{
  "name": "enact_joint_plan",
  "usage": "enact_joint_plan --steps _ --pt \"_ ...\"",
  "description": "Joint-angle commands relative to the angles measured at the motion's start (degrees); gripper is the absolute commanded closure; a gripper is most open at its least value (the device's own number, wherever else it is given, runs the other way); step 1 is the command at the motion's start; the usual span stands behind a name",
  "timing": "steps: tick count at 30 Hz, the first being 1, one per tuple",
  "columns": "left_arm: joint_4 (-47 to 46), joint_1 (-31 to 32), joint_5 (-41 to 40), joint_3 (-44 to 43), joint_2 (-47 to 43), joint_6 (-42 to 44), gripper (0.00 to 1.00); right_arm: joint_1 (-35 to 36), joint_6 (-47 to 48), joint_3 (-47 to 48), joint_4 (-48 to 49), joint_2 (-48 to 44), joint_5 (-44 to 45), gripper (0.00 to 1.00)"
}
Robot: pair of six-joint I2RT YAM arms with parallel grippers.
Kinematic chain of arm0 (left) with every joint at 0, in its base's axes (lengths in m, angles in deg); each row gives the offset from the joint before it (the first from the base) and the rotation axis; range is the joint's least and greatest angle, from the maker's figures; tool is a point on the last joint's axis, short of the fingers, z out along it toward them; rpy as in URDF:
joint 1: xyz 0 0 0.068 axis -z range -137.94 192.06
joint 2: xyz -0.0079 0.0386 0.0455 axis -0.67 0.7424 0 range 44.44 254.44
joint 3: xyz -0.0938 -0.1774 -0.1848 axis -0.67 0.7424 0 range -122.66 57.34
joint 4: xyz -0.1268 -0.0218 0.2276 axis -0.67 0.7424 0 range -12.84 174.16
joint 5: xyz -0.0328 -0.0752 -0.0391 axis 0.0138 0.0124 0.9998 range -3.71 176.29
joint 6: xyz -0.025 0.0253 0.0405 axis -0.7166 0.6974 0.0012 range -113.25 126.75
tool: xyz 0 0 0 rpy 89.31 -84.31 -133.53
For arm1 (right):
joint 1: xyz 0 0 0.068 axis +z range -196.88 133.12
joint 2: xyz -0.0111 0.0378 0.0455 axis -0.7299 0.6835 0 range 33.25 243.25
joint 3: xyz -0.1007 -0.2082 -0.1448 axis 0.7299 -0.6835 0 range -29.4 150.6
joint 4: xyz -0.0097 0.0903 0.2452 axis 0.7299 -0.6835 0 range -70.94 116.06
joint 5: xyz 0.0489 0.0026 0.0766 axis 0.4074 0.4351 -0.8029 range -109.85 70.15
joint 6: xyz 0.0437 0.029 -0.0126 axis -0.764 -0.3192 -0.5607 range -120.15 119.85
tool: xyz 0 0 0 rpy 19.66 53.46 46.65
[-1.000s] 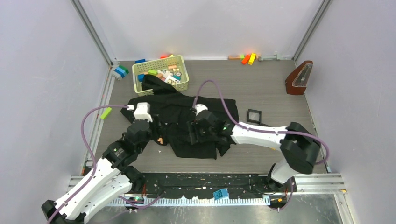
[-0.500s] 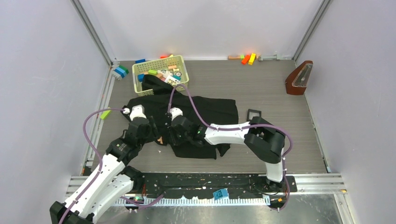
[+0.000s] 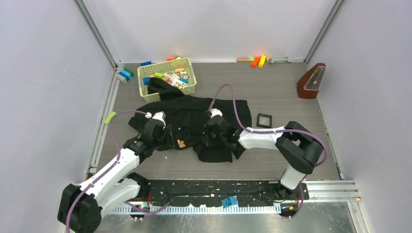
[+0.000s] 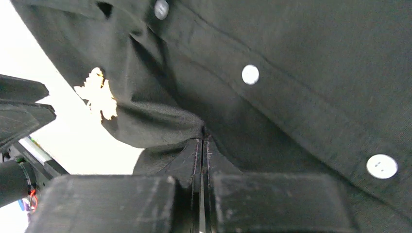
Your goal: Remove the brooch from the garment
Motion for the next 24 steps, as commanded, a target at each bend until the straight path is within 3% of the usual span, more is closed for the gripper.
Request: enact_joint_plan --steps 1,8,18,24 --pt "-5.7 -0.3 6.2 0.9 1.6 0.0 0.57 0.2 -3.4 -3.2 5.3 0.1 -4.8 0.99" --pt "-9.2 -0.3 8.5 3.1 3.1 -3.3 0.57 0.2 -4.5 -5.8 9.0 0.4 -8.4 0.99" --pt "-6.1 -0.3 0.7 2.6 3.8 -4.2 0.56 0.1 -4.5 -6.6 7.7 -0.7 -7.4 0.99" --pt "-9.3 -0.7 2.3 4.1 3.4 -4.5 0.56 -0.3 -5.3 -7.5 5.7 -0.3 -6.1 0.99"
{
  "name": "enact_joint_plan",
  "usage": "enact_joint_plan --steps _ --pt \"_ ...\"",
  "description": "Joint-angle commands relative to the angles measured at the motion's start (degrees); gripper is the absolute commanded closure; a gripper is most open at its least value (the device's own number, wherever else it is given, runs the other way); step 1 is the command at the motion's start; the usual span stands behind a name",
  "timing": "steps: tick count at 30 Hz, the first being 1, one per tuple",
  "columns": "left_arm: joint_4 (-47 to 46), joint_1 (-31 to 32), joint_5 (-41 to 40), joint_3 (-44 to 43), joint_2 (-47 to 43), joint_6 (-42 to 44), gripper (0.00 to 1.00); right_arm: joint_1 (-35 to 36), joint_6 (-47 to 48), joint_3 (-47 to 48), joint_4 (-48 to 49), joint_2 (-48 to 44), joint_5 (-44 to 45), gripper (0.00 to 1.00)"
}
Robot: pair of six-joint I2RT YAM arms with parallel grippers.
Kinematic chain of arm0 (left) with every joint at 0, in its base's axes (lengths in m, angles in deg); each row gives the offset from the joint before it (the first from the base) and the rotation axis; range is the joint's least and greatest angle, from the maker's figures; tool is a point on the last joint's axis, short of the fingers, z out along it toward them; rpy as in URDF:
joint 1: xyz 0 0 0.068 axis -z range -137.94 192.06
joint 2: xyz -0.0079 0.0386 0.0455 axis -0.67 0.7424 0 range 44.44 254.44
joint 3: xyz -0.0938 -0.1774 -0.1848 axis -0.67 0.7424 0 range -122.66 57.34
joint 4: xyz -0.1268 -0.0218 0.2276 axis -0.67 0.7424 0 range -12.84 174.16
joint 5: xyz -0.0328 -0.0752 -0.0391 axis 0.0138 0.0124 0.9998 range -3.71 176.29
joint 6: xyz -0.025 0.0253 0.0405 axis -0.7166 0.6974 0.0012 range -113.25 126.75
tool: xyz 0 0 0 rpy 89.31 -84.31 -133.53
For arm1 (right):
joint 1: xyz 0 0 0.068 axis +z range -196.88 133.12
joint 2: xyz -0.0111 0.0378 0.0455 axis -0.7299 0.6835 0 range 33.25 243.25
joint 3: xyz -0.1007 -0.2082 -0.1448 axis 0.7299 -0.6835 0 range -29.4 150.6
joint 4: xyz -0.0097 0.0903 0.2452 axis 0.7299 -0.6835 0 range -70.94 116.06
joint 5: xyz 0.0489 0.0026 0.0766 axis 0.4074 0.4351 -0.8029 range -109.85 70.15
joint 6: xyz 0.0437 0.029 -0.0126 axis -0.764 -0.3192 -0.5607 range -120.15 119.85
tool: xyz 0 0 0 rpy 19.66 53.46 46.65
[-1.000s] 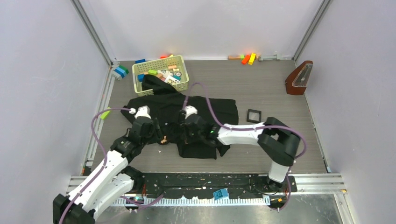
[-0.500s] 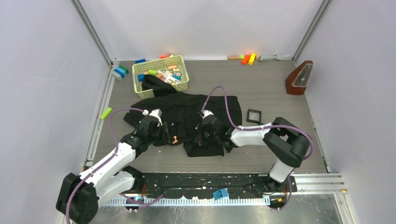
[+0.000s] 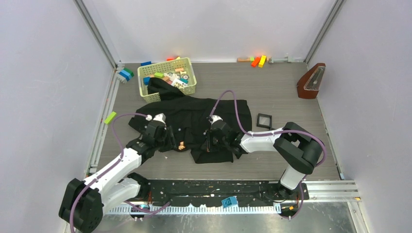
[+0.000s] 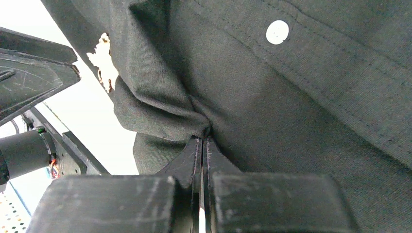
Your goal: Remove the brooch from the garment
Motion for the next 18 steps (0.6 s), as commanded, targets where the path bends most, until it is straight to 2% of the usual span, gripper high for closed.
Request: enact_joint_plan --steps 1,13,18 --pt "-3.7 -0.6 1.4 0.7 0.2 -0.4 0.57 -0.2 -1.0 -1.3 0.4 -0.1 1.3 0.99" --pt "-12.2 -3.5 7.4 4.6 3.4 -1.9 0.63 -0.2 -2.7 -2.7 1.4 1.2 1.4 0.99" --pt "-16.5 -4.1 8.9 5.6 4.6 -1.3 0.71 -0.2 -2.7 -2.5 1.5 1.5 0.9 0.99"
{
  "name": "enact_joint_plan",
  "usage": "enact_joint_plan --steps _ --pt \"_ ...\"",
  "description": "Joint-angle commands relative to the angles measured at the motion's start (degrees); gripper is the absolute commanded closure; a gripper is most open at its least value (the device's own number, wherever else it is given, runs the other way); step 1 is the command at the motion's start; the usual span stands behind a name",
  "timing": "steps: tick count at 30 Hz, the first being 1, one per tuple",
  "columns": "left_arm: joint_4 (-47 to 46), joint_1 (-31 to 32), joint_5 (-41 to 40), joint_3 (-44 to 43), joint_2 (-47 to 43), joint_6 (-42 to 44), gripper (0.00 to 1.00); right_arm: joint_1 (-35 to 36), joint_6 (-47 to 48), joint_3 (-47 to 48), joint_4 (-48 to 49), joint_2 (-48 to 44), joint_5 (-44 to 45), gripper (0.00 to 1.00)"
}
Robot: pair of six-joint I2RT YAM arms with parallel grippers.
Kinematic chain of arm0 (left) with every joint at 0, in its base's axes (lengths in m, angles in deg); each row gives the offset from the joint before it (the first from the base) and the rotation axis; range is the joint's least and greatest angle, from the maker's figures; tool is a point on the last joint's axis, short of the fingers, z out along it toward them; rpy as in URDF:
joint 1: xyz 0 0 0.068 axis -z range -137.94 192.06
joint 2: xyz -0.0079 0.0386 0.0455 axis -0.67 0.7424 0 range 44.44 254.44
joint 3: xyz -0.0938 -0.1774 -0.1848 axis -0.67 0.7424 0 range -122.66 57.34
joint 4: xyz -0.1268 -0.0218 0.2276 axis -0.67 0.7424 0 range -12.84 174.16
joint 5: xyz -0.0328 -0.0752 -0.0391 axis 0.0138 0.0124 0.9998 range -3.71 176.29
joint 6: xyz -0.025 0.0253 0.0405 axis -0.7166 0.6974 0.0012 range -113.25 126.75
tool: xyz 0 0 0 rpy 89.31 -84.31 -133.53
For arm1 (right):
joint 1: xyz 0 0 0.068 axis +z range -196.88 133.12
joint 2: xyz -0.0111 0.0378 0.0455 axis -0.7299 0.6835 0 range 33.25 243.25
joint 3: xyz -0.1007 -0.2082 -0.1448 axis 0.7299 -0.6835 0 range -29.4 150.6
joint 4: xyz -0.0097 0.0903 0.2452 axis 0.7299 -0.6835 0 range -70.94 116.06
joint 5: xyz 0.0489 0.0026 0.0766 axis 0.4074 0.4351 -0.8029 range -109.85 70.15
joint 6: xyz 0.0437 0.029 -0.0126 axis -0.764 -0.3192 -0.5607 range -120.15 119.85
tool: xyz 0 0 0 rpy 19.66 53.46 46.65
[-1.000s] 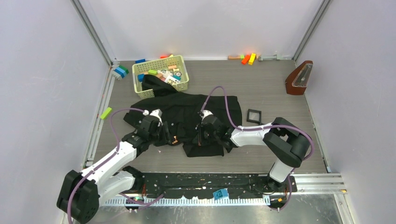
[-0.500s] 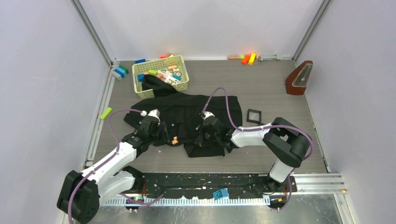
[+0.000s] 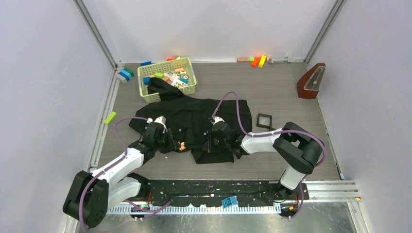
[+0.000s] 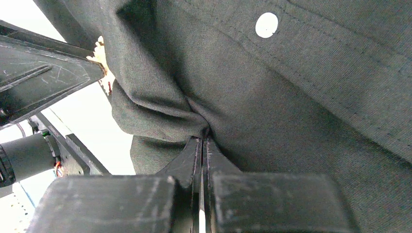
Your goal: Remove the brooch from the garment
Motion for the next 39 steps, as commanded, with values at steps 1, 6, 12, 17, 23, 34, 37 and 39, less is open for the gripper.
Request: enact_joint_plan --steps 1,6,12,17,23,34,37,39 --pt "-8.2 -0.5 2.5 1.2 0.2 0.4 0.73 -0.1 0.0 -0.5 -0.3 1.5 0.8 0.99" --pt "-9.0 -0.5 2.2 1.8 -2.8 1.1 0.90 0.0 0.2 -0.2 -0.8 1.6 0.8 0.99" --pt "-2.3 -0.5 -0.3 -0.4 -8.5 5.0 1.00 -0.1 1.3 -0.3 -2.3 -0.2 0.9 0.98" --pt "6.7 -0.5 1.4 -6.2 -6.8 8.4 1.00 -0.1 4.2 1.8 -5.9 -3.0 0.7 0.94" --pt "17.9 1.4 8.0 -16.3 3.5 11.9 1.00 -0.1 7.6 5.0 -8.0 -4.3 -0.1 0.94" --pt "42.7 9.6 -1.2 -36.1 17.1 15.2 1.00 -1.3 9.4 12.3 -15.0 -4.3 8.5 0.99" --pt "51.0 9.7 -1.1 -42.4 18.9 19.1 1.00 -2.0 9.1 12.6 -16.0 -5.2 10.3 0.99" --pt "55.5 9.7 -1.4 -46.2 20.5 22.1 1.00 -2.2 9.3 12.4 -16.0 -6.1 10.7 0.99"
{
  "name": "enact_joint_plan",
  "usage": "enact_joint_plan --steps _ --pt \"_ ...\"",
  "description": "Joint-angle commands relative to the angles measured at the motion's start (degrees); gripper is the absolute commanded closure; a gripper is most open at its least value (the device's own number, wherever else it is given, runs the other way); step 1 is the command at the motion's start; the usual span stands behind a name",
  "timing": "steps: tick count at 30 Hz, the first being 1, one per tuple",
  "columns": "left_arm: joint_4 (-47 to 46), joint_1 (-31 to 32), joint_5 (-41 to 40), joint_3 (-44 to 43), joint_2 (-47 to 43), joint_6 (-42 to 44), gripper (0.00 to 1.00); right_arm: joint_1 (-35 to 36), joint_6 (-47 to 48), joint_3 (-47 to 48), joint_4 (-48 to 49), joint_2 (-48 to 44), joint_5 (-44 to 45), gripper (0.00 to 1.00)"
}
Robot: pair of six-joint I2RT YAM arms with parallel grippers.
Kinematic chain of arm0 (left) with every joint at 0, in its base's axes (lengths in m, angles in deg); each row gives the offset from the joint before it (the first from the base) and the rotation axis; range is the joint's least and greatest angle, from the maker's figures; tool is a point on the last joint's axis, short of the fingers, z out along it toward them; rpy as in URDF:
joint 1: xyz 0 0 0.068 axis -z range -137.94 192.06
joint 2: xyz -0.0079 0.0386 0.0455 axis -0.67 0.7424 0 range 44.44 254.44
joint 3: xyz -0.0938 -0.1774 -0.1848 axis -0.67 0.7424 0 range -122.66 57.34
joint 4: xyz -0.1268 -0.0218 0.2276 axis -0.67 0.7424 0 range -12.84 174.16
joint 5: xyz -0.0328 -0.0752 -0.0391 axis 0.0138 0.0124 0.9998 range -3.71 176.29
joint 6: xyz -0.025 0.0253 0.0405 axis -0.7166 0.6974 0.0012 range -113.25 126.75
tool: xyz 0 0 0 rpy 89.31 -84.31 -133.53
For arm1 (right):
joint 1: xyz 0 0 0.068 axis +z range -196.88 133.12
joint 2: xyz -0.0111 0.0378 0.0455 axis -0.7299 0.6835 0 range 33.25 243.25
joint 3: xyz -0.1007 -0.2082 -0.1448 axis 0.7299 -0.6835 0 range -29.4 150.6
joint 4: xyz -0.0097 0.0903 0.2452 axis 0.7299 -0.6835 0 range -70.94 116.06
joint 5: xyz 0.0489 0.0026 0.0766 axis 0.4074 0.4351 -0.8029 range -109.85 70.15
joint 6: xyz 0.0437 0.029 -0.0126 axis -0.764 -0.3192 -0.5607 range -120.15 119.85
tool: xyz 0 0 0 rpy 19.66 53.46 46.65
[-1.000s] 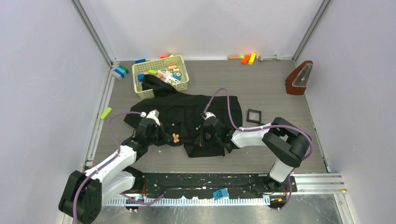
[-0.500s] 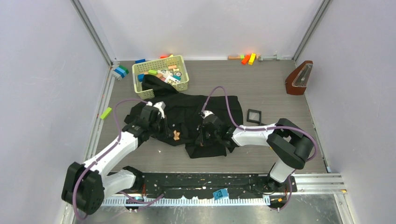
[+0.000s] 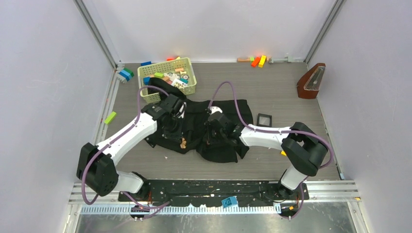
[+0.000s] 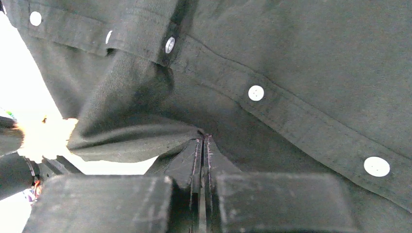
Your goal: Remove the brooch from the garment
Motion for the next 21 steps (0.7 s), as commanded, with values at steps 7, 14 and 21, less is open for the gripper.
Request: enact_joint_plan --steps 7,14,21 --pt "10.2 1.5 10.2 -4.1 3.9 8.8 1.00 -0.9 1.6 -1.4 4.9 -7.3 0.7 0.98" --pt "2.6 1.8 22.1 -0.2 4.8 9.0 1.00 -1.0 2.2 -2.5 6.0 -9.0 -1.0 0.97" --pt "0.9 1.7 27.8 -0.2 4.8 9.7 1.00 -2.3 -0.5 -4.6 5.3 -10.3 3.6 0.90"
